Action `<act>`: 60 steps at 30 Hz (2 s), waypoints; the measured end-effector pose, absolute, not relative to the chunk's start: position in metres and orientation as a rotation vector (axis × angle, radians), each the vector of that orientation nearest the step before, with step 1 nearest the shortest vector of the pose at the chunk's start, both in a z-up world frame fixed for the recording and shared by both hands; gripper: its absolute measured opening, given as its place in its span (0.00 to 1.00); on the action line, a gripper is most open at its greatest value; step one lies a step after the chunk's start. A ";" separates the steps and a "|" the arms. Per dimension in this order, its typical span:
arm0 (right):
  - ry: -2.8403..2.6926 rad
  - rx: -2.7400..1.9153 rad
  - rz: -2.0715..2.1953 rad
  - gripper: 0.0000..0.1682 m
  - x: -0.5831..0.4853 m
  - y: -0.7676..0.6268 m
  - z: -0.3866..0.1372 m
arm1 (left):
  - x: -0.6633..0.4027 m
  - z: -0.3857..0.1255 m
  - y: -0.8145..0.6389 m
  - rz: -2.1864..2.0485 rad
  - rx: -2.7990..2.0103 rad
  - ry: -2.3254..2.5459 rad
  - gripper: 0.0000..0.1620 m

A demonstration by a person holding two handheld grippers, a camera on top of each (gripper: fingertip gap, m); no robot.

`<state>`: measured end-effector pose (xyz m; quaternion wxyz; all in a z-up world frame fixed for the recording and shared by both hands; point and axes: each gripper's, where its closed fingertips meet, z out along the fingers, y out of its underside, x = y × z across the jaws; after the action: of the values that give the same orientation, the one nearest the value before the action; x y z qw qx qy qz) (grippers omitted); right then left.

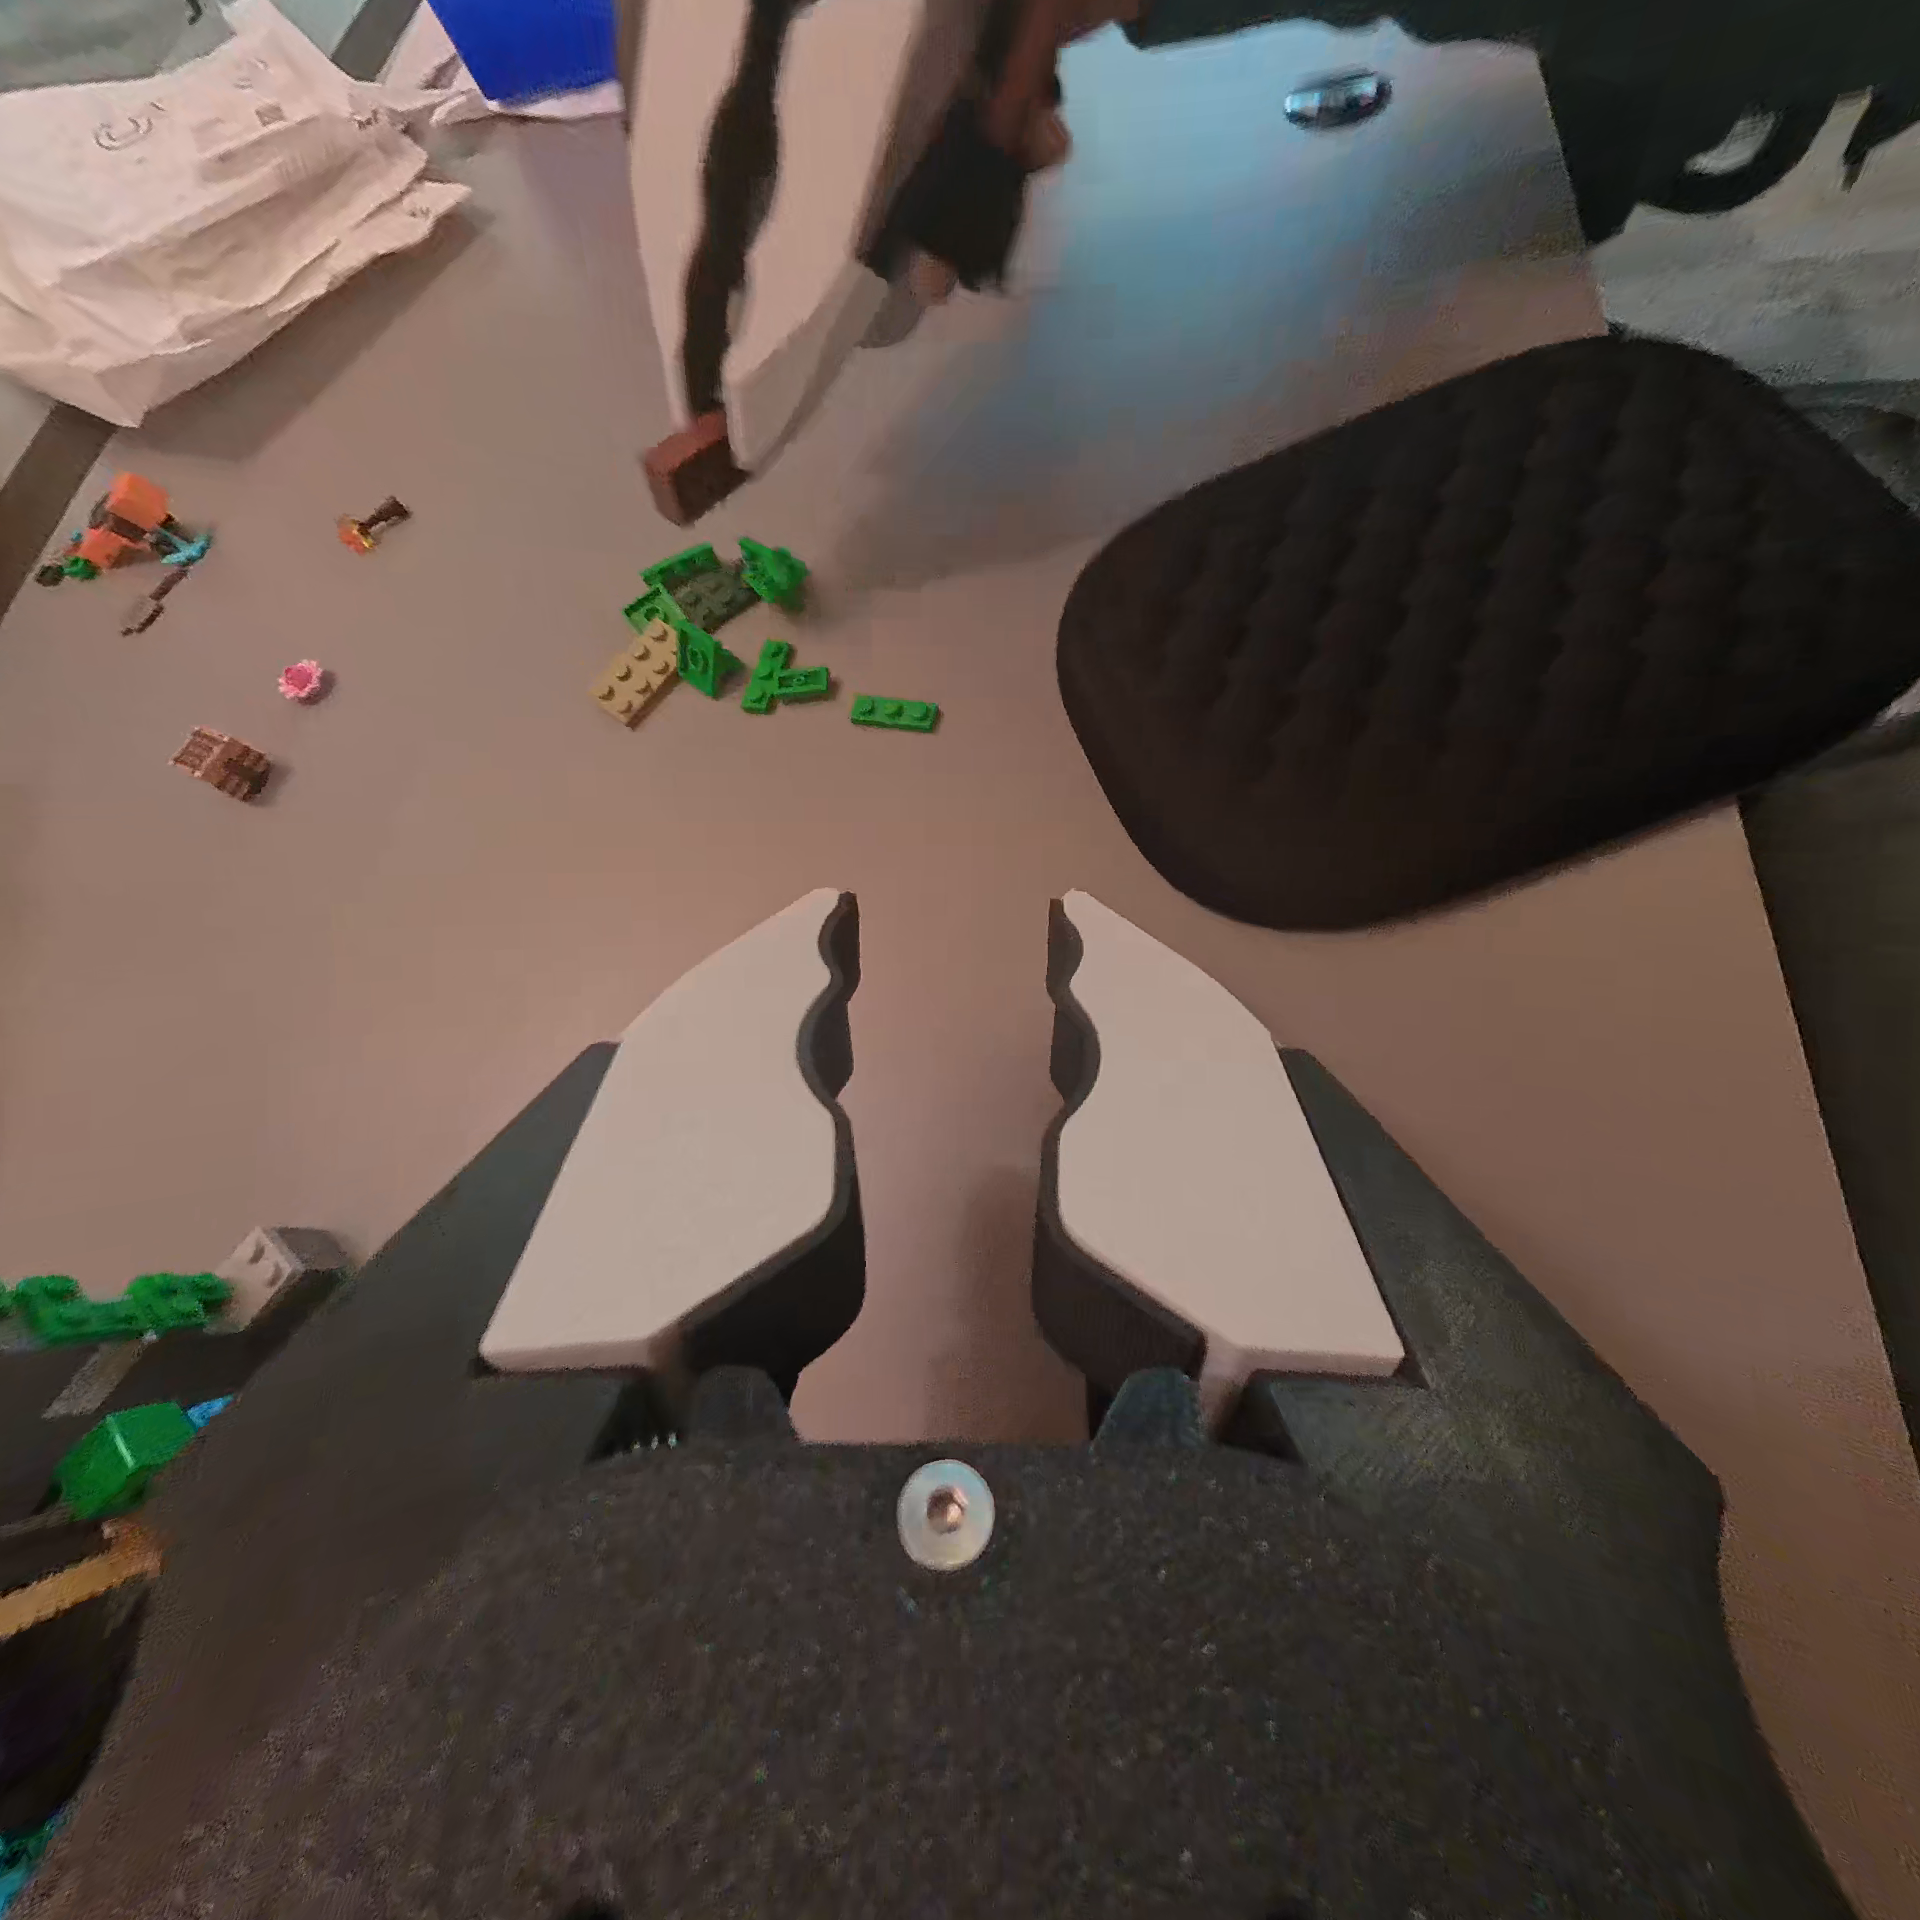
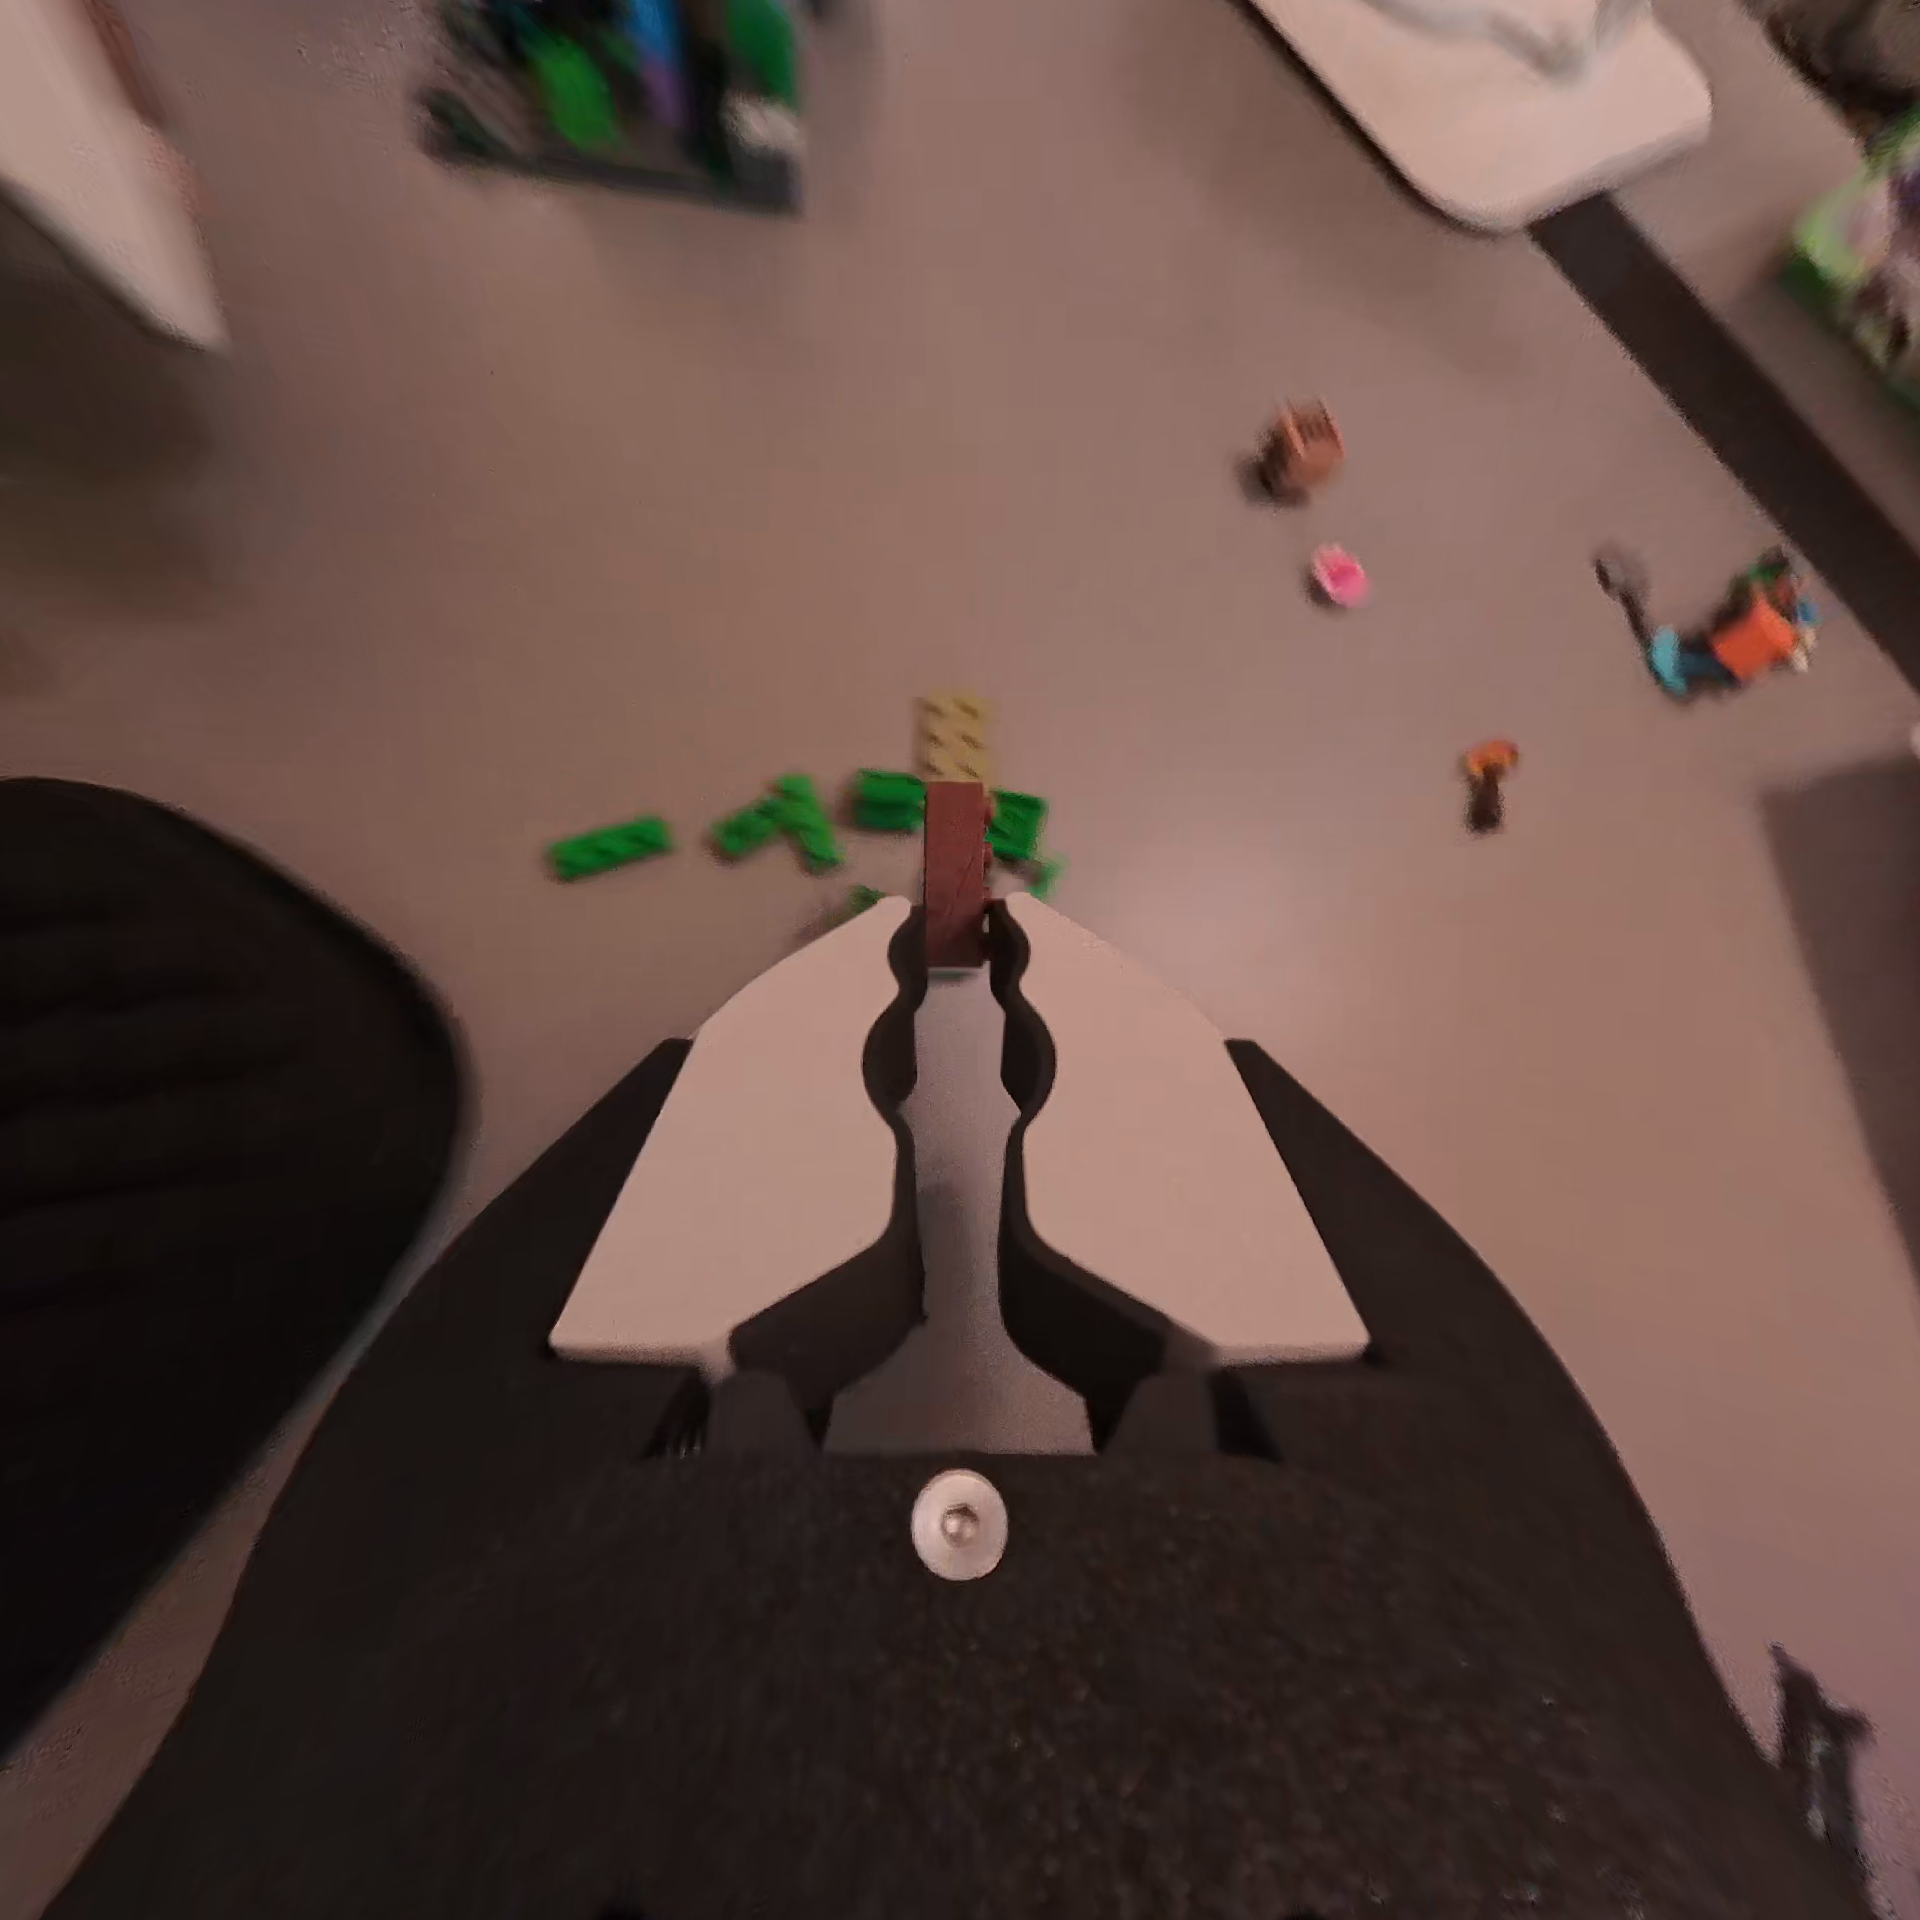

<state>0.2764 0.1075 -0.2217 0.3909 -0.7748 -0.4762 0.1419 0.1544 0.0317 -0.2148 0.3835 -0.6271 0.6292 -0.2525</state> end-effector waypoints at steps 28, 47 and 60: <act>-1.060 -2.301 0.480 0.35 0.277 0.126 -0.250 | -0.263 -0.139 0.088 0.469 -2.098 0.815 0.07; -1.231 -2.409 0.472 0.02 0.224 0.125 -0.263 | -0.210 -0.126 0.070 0.204 -1.962 0.805 0.16; -1.227 -2.255 0.491 0.25 0.182 0.123 -0.237 | -0.072 -0.158 0.045 -0.085 -1.827 1.156 0.15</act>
<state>0.1818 0.1227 -0.2365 0.2611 -0.8329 -0.4531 0.1812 -0.0720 0.0448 -0.1579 0.4697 -0.7454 0.4719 -0.0345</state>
